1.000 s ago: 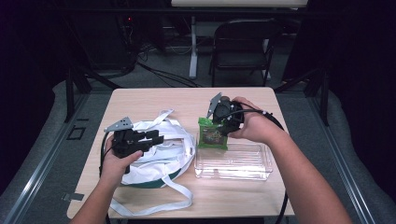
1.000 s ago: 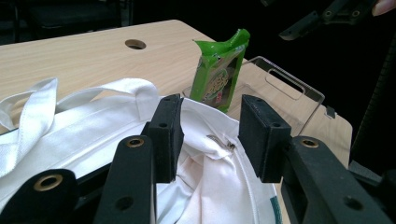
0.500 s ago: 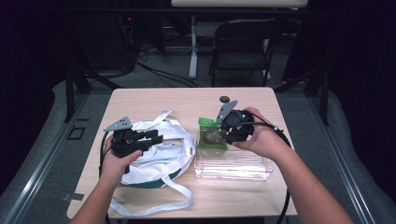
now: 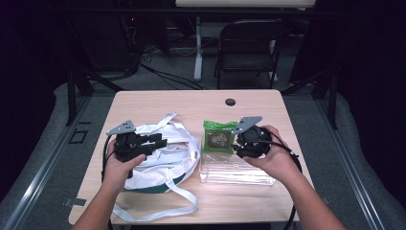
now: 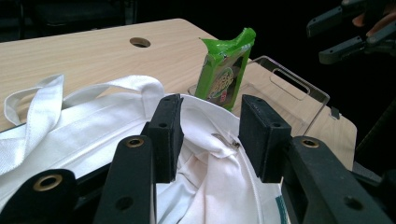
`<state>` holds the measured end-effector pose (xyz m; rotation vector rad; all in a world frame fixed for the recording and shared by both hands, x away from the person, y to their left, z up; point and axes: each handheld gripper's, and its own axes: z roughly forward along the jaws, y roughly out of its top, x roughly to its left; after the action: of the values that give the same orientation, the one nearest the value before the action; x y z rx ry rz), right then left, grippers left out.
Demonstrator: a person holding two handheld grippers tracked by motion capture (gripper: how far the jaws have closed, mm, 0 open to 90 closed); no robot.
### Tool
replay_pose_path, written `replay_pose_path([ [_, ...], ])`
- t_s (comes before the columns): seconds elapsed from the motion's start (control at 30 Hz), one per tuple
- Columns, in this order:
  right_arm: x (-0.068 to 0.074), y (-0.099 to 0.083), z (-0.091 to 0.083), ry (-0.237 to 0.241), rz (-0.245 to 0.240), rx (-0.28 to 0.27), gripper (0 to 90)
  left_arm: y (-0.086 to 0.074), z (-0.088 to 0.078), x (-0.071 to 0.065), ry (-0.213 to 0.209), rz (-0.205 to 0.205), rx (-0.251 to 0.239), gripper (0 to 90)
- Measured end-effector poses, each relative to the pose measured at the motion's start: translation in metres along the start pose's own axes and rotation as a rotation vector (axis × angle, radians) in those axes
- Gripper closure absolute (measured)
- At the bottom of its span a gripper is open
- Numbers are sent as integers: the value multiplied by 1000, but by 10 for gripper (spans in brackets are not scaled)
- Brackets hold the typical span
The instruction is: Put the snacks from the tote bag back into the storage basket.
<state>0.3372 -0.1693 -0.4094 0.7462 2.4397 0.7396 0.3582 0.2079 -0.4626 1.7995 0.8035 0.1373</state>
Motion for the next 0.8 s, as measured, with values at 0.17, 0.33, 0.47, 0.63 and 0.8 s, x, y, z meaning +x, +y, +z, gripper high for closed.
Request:
replay_pose_path([
  [0.17, 8, -19, 4, -28, 46, -28, 534, -1, 0, 1, 7, -4, 4, 594],
  [0.33, 18, -36, 6, -21, 85, -63, 541, -1, 0, 2, 10, -7, 6, 595],
  [0.47, 24, -53, 6, -20, 117, -71, 541, -2, 1, 2, 10, -11, 11, 595],
  [0.63, 28, -66, 5, -16, 154, -96, 555, -2, 1, 2, 12, -12, 12, 594],
  [0.8, 31, -74, 7, -14, 167, -100, 559, -2, 2, 2, 13, -9, 17, 594],
])
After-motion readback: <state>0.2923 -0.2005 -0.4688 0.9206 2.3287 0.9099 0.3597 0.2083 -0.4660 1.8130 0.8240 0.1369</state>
